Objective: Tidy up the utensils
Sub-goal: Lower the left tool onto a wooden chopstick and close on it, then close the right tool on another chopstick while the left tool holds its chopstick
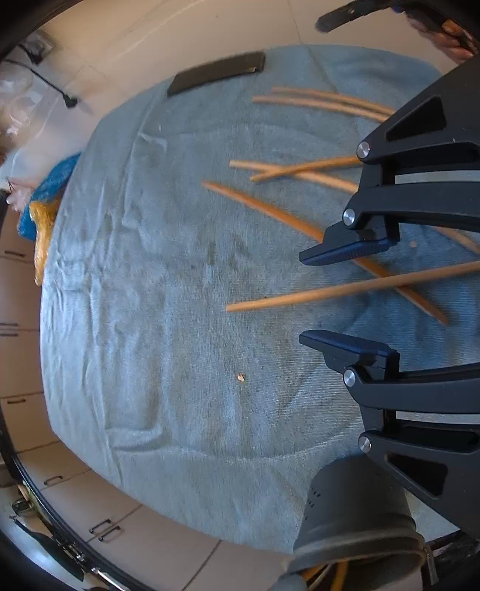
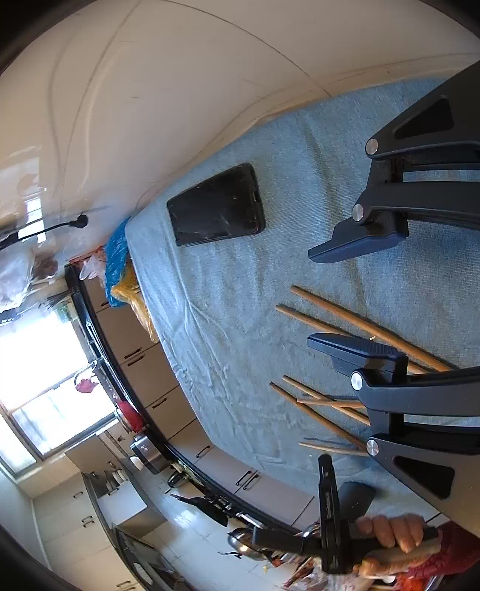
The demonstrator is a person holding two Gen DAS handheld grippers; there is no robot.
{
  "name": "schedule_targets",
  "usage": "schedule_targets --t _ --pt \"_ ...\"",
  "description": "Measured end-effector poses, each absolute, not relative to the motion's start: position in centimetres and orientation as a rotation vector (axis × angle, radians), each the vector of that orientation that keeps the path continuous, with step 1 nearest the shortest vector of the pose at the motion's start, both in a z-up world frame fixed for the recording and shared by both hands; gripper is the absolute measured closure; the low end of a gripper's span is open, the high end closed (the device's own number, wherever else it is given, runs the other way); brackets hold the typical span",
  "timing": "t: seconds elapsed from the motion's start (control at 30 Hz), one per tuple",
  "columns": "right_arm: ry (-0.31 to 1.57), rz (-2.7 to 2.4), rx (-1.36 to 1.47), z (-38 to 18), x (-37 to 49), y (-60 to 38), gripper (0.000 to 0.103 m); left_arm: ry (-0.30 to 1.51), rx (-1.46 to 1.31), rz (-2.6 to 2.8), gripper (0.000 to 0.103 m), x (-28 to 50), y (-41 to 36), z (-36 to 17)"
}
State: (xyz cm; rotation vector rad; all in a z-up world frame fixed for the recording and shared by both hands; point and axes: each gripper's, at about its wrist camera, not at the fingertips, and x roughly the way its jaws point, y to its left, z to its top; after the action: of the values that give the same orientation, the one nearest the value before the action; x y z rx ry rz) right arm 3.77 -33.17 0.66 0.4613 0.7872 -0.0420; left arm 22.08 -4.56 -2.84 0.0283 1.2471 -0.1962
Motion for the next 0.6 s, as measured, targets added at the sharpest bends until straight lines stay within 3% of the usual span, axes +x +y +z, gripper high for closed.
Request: schedule_targets --t 0.1,0.17,0.23,0.6 --pt "0.814 -0.028 0.488 0.2 4.5 -33.4 0.061 1.253 0.038 -0.190 0.073 22.8 -5.2 -3.7" --pt "0.839 -0.026 0.488 -0.1 5.2 -33.3 0.072 1.259 0.039 -0.185 0.090 23.1 -5.4 -4.2" --pt "0.876 -0.020 0.512 -0.8 6.2 -33.4 0.079 1.263 0.045 -0.188 0.096 23.1 -5.6 -4.8" --pt "1.079 -0.062 0.499 -4.4 12.6 -31.8 0.079 1.225 0.079 -0.219 0.097 22.3 -5.7 -5.1"
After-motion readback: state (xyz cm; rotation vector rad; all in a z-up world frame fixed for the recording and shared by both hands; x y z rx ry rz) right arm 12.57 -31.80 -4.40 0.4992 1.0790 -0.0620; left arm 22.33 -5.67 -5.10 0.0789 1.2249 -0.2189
